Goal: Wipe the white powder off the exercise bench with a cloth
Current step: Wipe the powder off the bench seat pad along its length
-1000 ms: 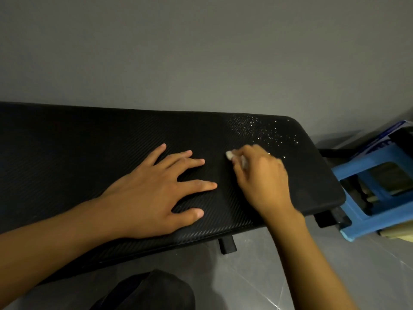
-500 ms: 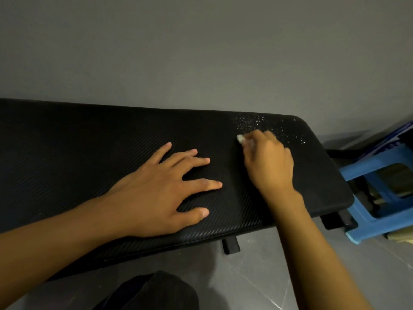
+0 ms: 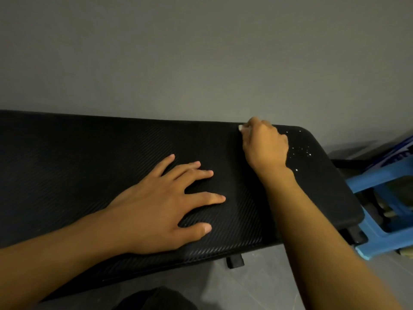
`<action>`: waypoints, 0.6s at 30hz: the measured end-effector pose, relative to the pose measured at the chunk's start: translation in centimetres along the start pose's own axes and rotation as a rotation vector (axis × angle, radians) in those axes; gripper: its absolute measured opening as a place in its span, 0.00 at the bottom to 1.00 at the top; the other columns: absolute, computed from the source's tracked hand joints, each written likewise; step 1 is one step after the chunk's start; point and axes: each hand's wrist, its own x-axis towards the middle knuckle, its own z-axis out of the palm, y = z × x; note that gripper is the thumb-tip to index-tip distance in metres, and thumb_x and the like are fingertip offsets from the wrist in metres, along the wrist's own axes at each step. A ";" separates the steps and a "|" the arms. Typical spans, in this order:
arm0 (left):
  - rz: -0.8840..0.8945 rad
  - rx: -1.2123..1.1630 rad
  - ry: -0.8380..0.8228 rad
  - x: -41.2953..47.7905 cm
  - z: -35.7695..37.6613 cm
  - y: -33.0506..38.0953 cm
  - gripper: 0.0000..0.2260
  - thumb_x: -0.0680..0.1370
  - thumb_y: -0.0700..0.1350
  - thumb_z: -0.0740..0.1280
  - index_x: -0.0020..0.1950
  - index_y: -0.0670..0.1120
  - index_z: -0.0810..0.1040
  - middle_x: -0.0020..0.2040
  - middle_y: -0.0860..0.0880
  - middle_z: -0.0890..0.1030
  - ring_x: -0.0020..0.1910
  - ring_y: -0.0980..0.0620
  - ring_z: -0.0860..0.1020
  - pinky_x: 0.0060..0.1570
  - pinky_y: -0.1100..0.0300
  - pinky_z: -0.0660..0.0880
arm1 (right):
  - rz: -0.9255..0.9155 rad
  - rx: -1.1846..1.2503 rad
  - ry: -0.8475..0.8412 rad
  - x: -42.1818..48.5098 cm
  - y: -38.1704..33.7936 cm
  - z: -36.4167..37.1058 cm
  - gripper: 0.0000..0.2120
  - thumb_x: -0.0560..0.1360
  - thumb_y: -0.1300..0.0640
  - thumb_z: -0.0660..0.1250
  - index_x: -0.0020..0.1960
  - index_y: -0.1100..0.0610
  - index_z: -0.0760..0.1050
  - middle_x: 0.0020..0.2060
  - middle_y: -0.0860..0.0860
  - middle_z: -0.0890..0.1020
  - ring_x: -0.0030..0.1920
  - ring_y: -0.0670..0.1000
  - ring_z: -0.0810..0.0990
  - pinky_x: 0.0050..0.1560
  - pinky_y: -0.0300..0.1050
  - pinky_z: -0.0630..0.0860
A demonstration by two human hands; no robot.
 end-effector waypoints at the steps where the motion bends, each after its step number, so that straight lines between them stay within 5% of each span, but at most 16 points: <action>1: 0.001 0.002 -0.007 0.0 0.0 0.0 0.26 0.78 0.72 0.48 0.77 0.73 0.52 0.82 0.58 0.49 0.81 0.57 0.40 0.79 0.43 0.39 | 0.035 0.026 0.002 0.8 -0.2 0.3 0.13 0.84 0.51 0.59 0.60 0.57 0.75 0.53 0.57 0.79 0.49 0.61 0.80 0.55 0.62 0.74; 8: -0.001 -0.014 0.010 0.0 0.2 -0.1 0.26 0.79 0.71 0.49 0.77 0.72 0.53 0.82 0.57 0.51 0.81 0.56 0.42 0.79 0.42 0.41 | -0.196 0.101 -0.022 -4.1 0.1 -0.5 0.11 0.82 0.48 0.61 0.59 0.50 0.77 0.53 0.49 0.80 0.48 0.54 0.81 0.55 0.59 0.73; 14: 0.009 -0.011 0.008 -0.1 0.1 0.0 0.26 0.79 0.71 0.49 0.77 0.72 0.53 0.82 0.56 0.51 0.81 0.56 0.42 0.79 0.42 0.41 | 0.094 0.036 -0.034 1.4 0.1 0.6 0.16 0.84 0.48 0.57 0.65 0.54 0.74 0.57 0.57 0.77 0.52 0.61 0.79 0.60 0.61 0.68; 18: 0.017 -0.009 0.013 0.0 0.2 0.0 0.25 0.79 0.71 0.49 0.77 0.71 0.55 0.82 0.56 0.53 0.81 0.55 0.44 0.79 0.41 0.42 | -0.158 0.152 -0.072 -1.7 -1.4 0.4 0.15 0.83 0.50 0.59 0.66 0.52 0.75 0.56 0.52 0.77 0.53 0.57 0.79 0.58 0.62 0.72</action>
